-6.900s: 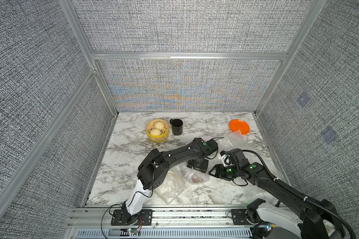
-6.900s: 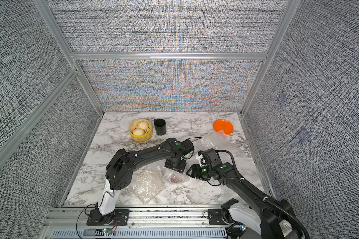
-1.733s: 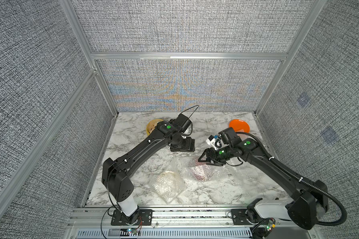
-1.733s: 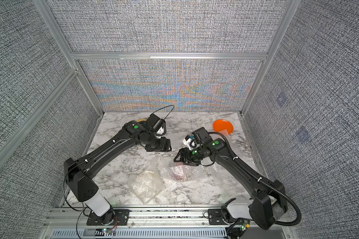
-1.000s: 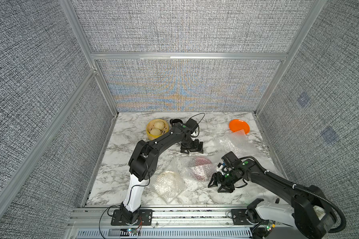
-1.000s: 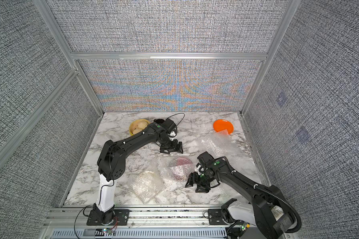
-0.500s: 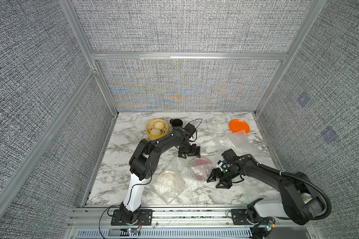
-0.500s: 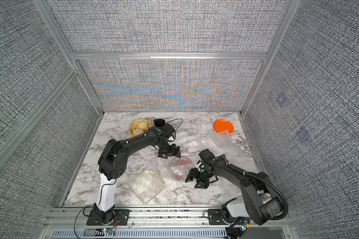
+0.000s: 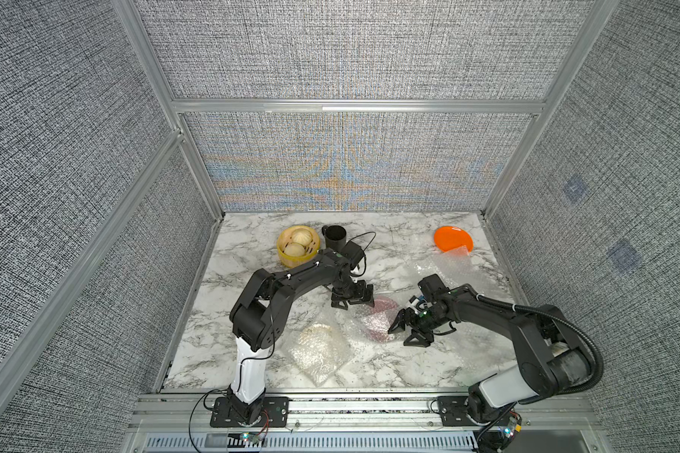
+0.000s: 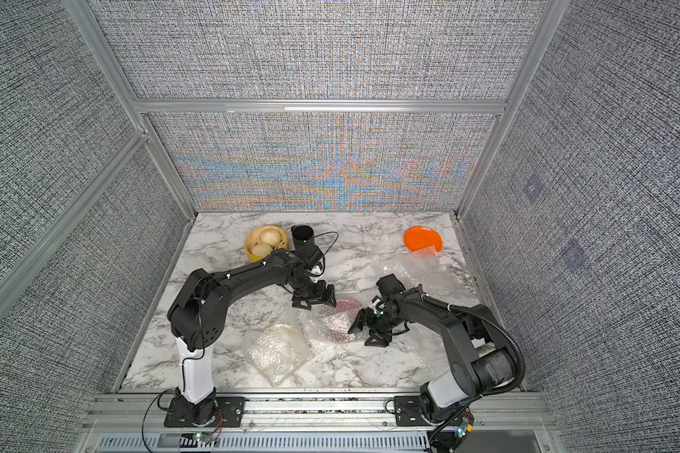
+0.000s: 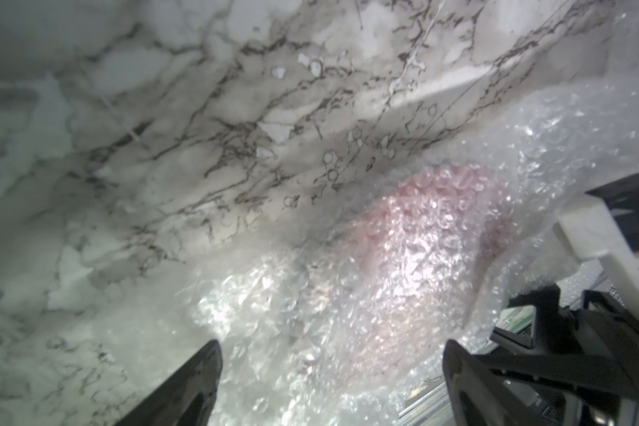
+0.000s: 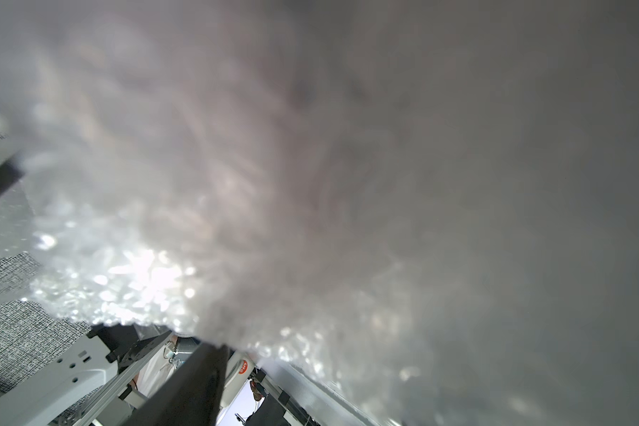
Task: Unpack dinner plates from bubble wrap
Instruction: Unwrap the bubble wrap at the center of the board.
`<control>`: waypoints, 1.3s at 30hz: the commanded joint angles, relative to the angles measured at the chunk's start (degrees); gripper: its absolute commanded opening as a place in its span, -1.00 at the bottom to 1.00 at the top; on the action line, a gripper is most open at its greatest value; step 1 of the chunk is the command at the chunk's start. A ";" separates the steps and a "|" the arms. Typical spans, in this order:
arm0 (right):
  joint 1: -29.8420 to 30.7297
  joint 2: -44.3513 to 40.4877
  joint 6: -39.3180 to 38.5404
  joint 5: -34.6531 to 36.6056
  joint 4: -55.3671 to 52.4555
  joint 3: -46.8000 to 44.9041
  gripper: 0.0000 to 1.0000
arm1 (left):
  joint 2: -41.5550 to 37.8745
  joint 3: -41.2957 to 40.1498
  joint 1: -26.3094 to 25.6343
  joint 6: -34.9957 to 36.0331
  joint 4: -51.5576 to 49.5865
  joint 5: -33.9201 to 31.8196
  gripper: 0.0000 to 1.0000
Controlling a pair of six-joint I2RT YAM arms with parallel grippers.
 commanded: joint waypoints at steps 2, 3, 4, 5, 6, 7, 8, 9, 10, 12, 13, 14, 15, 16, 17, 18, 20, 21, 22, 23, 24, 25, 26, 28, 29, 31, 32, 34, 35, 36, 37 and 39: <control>-0.03 1.73 -0.79 1.47 1.56 4.12 0.44 | -4.06 -2.47 -0.03 -0.46 0.67 -1.89 0.86; -0.06 2.49 -1.16 1.99 1.27 5.57 0.44 | -5.08 -3.09 0.00 -0.63 0.55 -2.66 0.85; -0.01 3.44 -1.64 2.51 0.87 7.27 0.44 | -6.10 -3.77 -0.01 -0.80 0.62 -3.22 0.85; -0.01 4.69 -2.13 2.74 0.51 9.08 0.44 | -6.68 -4.19 -0.05 -0.92 0.59 -3.66 0.85; -0.01 5.89 -2.48 2.86 0.27 10.68 0.44 | -7.28 -4.49 0.10 -0.96 0.42 -3.92 0.85; 0.00 7.34 -3.05 2.78 -0.06 12.88 0.44 | -7.84 -4.59 0.10 -0.94 0.07 -4.14 0.85; -0.02 8.81 -3.71 2.77 -0.49 14.44 0.44 | -8.19 -4.59 0.11 -0.94 -0.26 -4.32 0.86; -0.06 10.48 -4.52 2.74 -1.26 18.03 0.44 | -8.69 -4.57 0.10 -0.94 -0.55 -4.47 0.85; -0.04 12.18 -5.36 2.82 -2.07 20.75 0.44 | -9.20 -4.66 0.10 -1.11 -0.70 -4.69 0.85; 0.06 15.27 -7.16 2.99 -3.86 25.66 0.44 | -10.36 -4.85 0.15 -1.47 -0.77 -5.32 0.85; 0.08 16.71 -8.28 3.29 -5.06 28.15 0.44 | -10.93 -4.85 0.19 -1.59 -1.06 -5.57 0.86; 0.11 17.66 -9.35 3.71 -6.41 30.65 0.44 | -11.26 -4.69 0.19 -1.64 -1.42 -5.88 0.85; 0.18 18.57 -10.71 4.64 -8.28 33.20 0.44 | -11.65 -4.51 0.19 -1.64 -1.96 -6.36 0.85; 0.12 18.88 -11.92 6.14 -10.65 35.48 0.44 | -11.97 -4.27 0.21 -1.56 -2.40 -6.82 0.85; 0.13 18.86 -12.81 7.72 -12.62 36.93 0.44 | -12.20 -4.09 0.27 -1.49 -2.84 -7.37 0.85; 0.14 18.31 -13.54 9.60 -14.67 37.99 0.44 | -12.47 -3.97 0.30 -1.48 -3.15 -7.71 0.85; 0.18 16.48 -14.17 12.14 -17.85 38.22 0.44 | -12.72 -3.97 0.53 -1.56 -3.15 -7.70 0.85; 0.20 14.95 -14.27 12.84 -19.12 37.46 0.44 | -12.77 -3.97 0.61 -1.56 -2.96 -7.48 0.85; 0.21 13.26 -14.14 13.05 -19.55 36.21 0.44 | -12.70 -3.89 0.59 -1.60 -2.72 -7.16 0.84; 0.26 11.18 -13.78 13.10 -19.58 34.16 0.44 | -12.38 -3.76 0.71 -1.41 -2.39 -6.67 0.84; 0.19 8.57 -13.13 13.07 -19.21 31.85 0.44 | -11.93 -3.50 0.68 -1.08 -2.15 -6.03 0.84; 0.19 6.41 -12.46 12.89 -18.73 29.76 0.44 | -11.31 -3.01 0.65 -0.76 -2.06 -5.29 0.83; 0.19 4.37 -11.63 12.49 -18.00 27.58 0.44 | -10.50 -2.42 0.66 -0.28 -2.06 -4.33 0.83; 0.32 -0.16 -9.71 11.25 -16.32 23.32 0.44 | -8.74 -0.76 0.69 0.85 -2.22 -3.14 0.83; 0.35 -2.30 -8.63 10.65 -15.18 21.31 0.44 | -7.73 0.26 0.71 1.58 -2.38 -2.72 0.82; 0.45 -6.54 -6.95 9.28 -12.98 18.07 0.44 | -5.74 2.28 0.72 3.24 -2.40 -1.95 0.82; 0.46 -8.50 -6.30 8.78 -12.24 16.78 0.44 | -4.59 3.41 0.68 4.27 -2.28 -1.58 0.82; 0.48 -11.69 -5.47 8.54 -11.46 15.35 0.44 | -1.74 5.69 0.78 6.18 -2.75 -1.03 0.82; 0.47 -13.16 -5.19 8.54 -11.18 15.37 0.44 | -0.18 7.01 0.89 7.39 -3.28 -0.96 0.82; 0.50 -14.59 -5.08 8.41 -11.26 15.34 0.44 | 1.26 8.10 0.98 8.55 -3.75 -0.96 0.81; 0.49 -15.51 -5.02 8.31 -11.39 15.35 0.44 | 1.96 8.85 0.98 9.40 -3.92 -0.88 0.81; 0.51 -17.59 -4.82 8.07 -11.76 13.63 0.44 | 5.14 9.96 1.24 11.07 -4.10 -0.42 0.81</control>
